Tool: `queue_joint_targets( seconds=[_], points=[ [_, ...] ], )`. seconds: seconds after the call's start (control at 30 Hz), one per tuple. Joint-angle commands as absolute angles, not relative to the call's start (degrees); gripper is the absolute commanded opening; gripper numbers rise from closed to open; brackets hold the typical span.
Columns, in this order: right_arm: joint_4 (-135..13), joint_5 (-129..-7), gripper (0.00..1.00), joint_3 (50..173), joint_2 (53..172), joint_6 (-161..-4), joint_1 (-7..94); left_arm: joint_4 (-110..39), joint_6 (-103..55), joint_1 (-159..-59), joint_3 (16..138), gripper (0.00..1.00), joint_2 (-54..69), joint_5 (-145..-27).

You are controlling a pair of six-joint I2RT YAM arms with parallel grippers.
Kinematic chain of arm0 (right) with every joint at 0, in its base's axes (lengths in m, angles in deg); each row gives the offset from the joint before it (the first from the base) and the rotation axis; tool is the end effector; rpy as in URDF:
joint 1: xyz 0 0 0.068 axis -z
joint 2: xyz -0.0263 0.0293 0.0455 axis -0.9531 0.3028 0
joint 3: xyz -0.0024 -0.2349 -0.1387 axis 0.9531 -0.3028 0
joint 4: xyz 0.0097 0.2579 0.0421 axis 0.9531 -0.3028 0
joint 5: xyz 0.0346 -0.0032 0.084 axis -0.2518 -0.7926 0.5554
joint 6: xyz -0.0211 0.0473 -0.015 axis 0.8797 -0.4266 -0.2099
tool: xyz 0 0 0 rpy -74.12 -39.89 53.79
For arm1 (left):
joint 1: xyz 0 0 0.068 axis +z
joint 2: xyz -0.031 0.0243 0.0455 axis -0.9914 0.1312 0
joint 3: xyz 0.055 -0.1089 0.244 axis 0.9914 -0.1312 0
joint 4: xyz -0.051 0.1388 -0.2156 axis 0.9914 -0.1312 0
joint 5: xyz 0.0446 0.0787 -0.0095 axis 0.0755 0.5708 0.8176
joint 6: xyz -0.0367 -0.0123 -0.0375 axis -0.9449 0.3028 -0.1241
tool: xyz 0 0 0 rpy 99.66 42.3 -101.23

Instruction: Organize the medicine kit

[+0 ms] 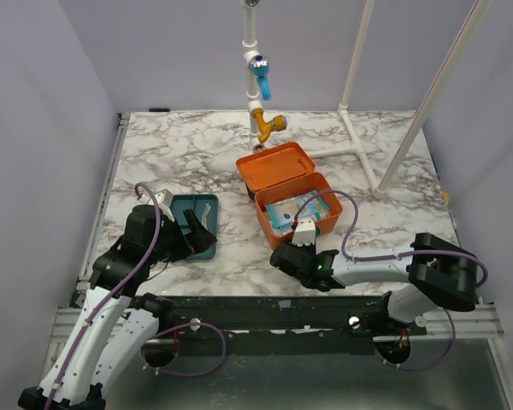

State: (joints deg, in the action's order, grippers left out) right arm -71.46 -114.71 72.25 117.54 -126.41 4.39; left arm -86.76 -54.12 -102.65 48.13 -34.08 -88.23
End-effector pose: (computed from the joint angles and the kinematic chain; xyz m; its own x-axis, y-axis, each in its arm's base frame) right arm 0.1168 0.2286 0.1413 -0.6712 -0.0608 -0.7387 -0.1263 0.9914 0.0332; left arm 0.1058 -0.0460 0.2900 -0.7625 -0.4113 -0.4994 -0.0410 0.8011 -0.5971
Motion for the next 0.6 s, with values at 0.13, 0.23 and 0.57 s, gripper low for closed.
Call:
queue_joint_targets(
  seconds=[0.13, 0.23, 0.57],
  points=[
    [-68.0, -112.8, 0.37, 72.1, 121.9, -127.6, 4.8, -86.0, -53.0, -102.1, 48.4, 0.98, -33.9, -87.6],
    [-67.8, -112.7, 0.3, 71.9, 121.7, -127.5, 4.8, -85.8, -53.1, -102.1, 48.3, 0.99, -33.7, -87.7],
    [-72.6, -114.2, 0.19, 73.0, 115.9, -127.8, 4.7, -85.6, -53.3, -102.0, 48.7, 0.98, -33.4, -88.0]
  ],
)
